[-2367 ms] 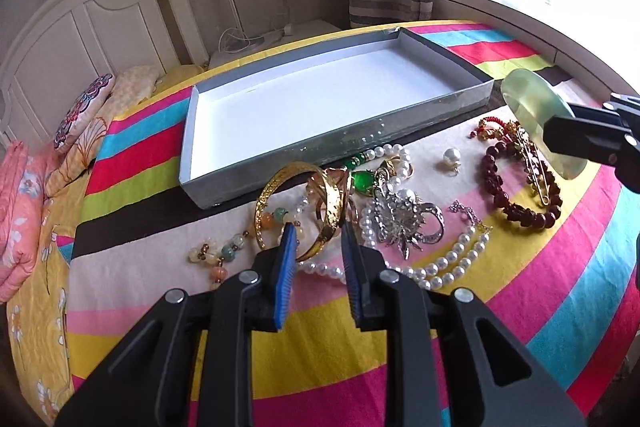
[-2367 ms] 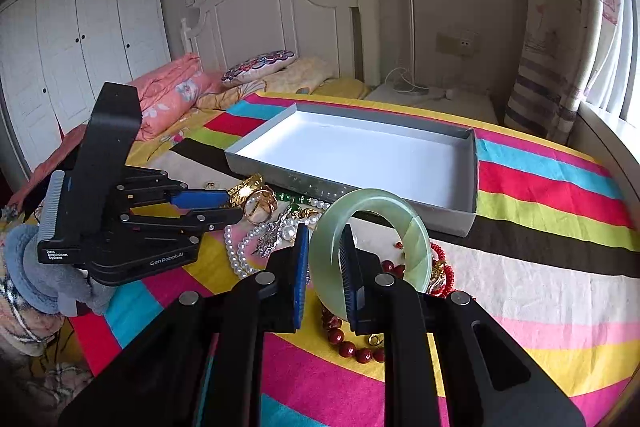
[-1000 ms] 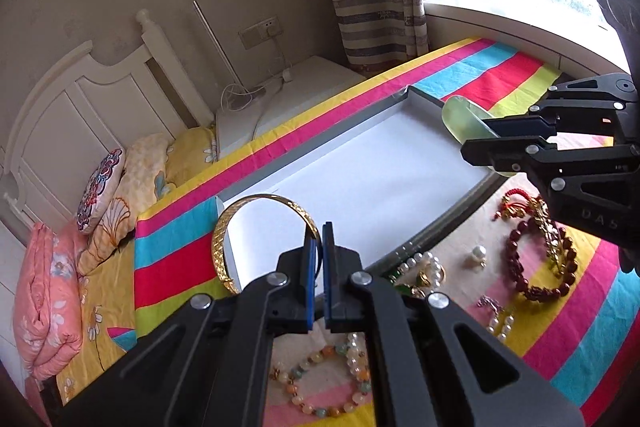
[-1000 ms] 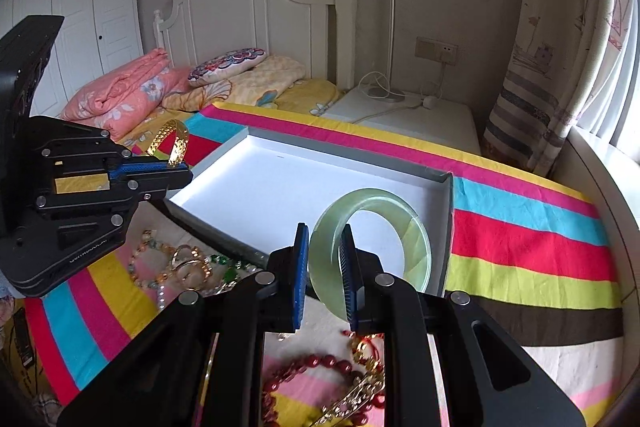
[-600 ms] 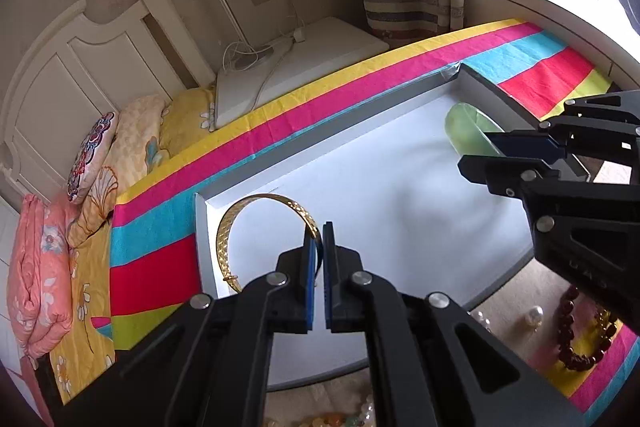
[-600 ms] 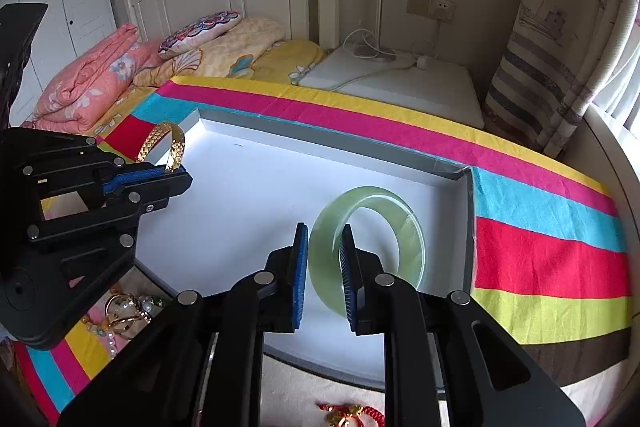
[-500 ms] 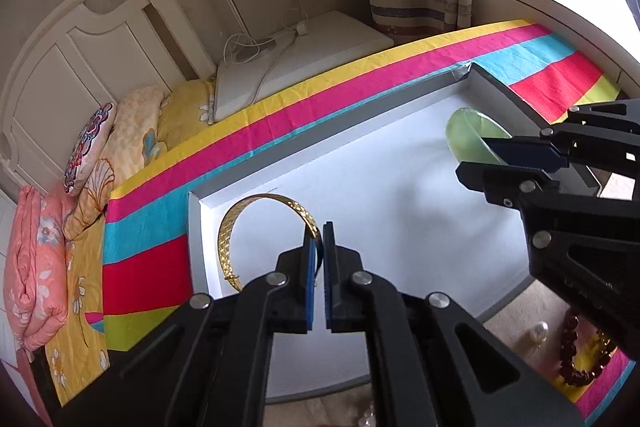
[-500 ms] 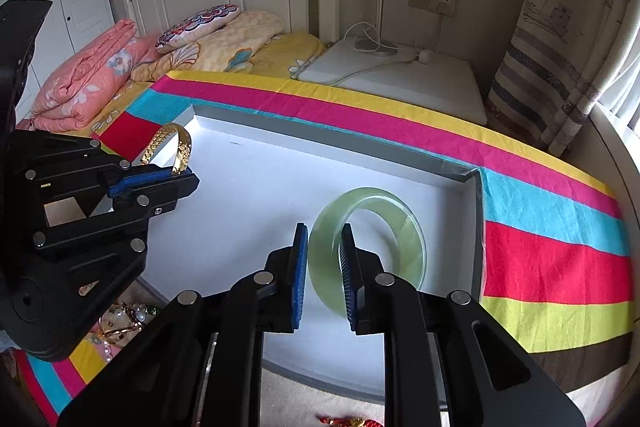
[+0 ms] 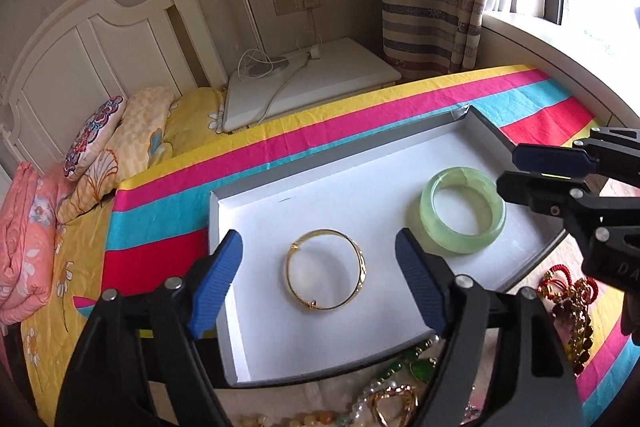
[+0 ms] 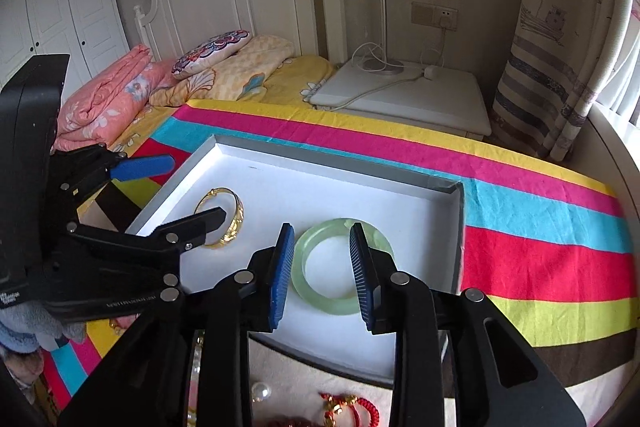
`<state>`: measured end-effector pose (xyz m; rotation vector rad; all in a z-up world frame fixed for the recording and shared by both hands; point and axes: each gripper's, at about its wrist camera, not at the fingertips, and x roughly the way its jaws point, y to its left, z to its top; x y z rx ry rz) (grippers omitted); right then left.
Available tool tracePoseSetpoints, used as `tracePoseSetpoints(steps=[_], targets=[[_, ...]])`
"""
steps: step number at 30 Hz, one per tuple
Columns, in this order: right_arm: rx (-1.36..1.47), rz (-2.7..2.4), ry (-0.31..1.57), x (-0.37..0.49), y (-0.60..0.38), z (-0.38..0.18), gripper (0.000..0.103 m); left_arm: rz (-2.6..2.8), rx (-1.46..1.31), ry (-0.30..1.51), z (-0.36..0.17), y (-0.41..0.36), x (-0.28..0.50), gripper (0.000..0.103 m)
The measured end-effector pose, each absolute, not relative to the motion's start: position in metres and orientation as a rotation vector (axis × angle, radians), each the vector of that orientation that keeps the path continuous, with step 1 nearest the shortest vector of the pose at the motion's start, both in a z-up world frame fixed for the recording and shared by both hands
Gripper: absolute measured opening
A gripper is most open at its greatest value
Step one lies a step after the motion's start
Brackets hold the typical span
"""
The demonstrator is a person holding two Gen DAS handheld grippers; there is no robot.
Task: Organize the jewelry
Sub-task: 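Lower both bangles into the white tray and open both tools, then move the right tool to the red string bracelet and close on it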
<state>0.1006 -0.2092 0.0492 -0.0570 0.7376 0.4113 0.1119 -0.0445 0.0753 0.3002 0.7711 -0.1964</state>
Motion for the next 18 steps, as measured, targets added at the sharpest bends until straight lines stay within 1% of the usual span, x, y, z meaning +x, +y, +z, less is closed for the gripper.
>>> tracePoseSetpoints(steps=[2,4,7,9,12,18], targets=[[-0.047,0.409,0.735,0.087,-0.22,0.048,0.028,-0.196,0.3,0.737,0.082,-0.039,0.097,0.092],[-0.035,0.402,0.74,0.073,-0.231,0.045,0.029,-0.187,0.282,0.696,0.087,-0.03,0.077,0.095],[0.008,0.384,0.744,0.05,-0.25,0.038,0.036,-0.17,0.225,0.638,0.091,-0.014,0.044,0.101],[0.038,0.372,0.742,0.032,-0.263,0.033,0.041,-0.144,0.175,0.609,0.091,-0.003,0.022,0.101],[0.051,0.355,0.737,0.01,-0.275,0.025,0.042,-0.096,0.101,0.598,0.084,0.016,-0.012,0.101],[0.113,0.347,0.765,-0.016,-0.289,0.0,0.042,-0.071,0.006,0.683,0.049,0.04,-0.054,0.101]])
